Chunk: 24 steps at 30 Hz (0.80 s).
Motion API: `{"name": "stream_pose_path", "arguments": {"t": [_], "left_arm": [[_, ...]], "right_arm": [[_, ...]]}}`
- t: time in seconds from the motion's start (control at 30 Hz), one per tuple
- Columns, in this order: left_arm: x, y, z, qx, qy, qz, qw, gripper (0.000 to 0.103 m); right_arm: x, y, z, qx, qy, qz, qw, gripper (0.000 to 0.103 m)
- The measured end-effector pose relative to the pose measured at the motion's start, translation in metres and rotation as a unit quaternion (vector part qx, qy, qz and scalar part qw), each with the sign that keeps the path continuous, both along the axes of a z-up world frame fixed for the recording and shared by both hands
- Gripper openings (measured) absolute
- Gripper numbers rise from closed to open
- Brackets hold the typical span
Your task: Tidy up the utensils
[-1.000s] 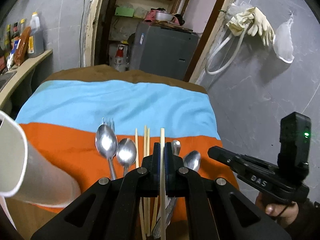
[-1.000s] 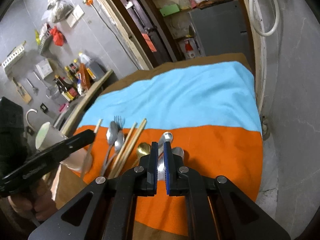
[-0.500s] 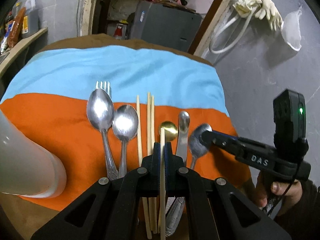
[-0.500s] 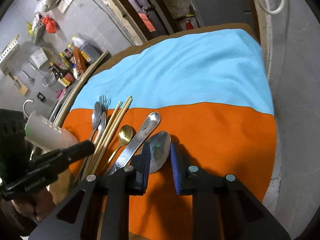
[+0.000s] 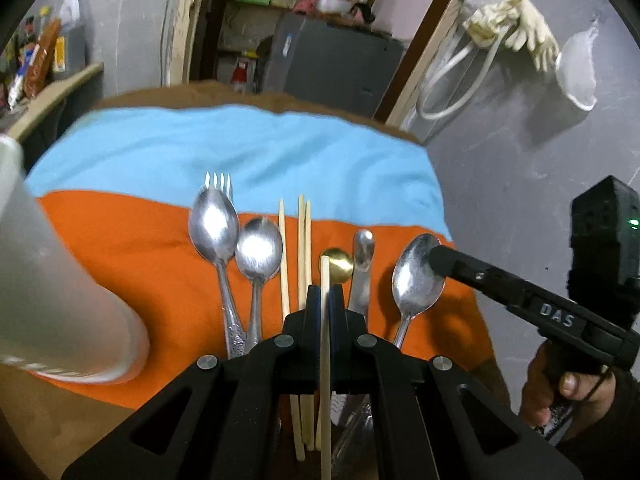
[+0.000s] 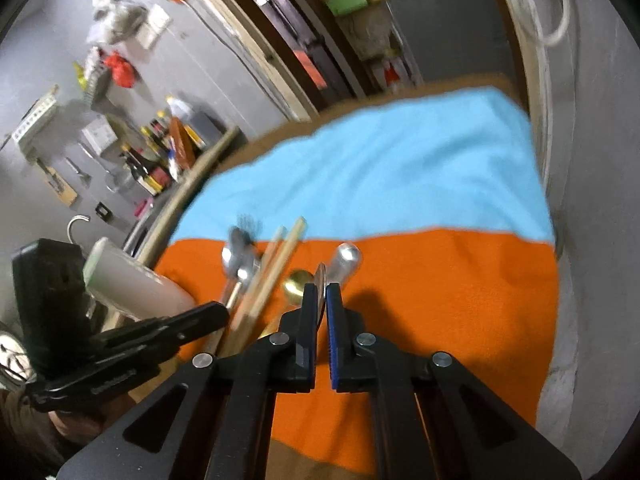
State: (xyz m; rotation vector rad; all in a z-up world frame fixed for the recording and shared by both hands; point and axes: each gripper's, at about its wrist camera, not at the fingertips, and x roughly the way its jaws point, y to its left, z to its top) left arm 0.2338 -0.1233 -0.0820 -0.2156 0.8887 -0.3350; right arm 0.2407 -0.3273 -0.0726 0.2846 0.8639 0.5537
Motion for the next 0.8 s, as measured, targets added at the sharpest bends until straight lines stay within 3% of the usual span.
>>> {"name": "stream_pose_path", "arguments": {"t": [0.13,0.2,0.37,0.43,0.47,0.5,0.63,0.8], "left_arm": [[-0.015,0.007,0.025,-0.009,-0.039,0.02,0.999,0.002],[-0.022,0.01,0.037,-0.011,-0.057,0.029,0.9979,0.002],[-0.023,0.013,0.035,-0.015,-0.047,0.028,0.9984,0.002],[-0.022,0.01,0.028,-0.013,-0.041,0.025,0.9988,0.002],[-0.022,0.01,0.023,-0.015,-0.033,0.025,0.999,0.002],[-0.021,0.011,0.018,-0.019,-0.027,0.027,0.9991,0.002],[-0.023,0.012,0.01,-0.022,-0.018,0.036,0.9989,0.002],[-0.023,0.013,0.013,-0.02,-0.021,0.042,0.9987,0.002]], "right_arm": [[-0.021,0.013,0.035,-0.032,-0.076,-0.007,0.997,0.003],[-0.024,0.021,0.041,-0.048,-0.091,-0.008,0.995,0.002],[-0.006,0.024,0.011,-0.051,-0.03,-0.003,0.998,0.004],[0.002,0.014,-0.007,-0.044,0.002,-0.012,0.999,0.014],[0.002,0.01,-0.012,-0.04,0.008,-0.013,0.999,0.031],[0.006,0.007,-0.019,-0.036,0.016,-0.012,0.999,0.04],[0.019,0.004,-0.04,-0.031,0.043,0.013,0.998,0.038],[0.034,0.006,-0.057,-0.005,0.073,0.035,0.997,0.019]]}}
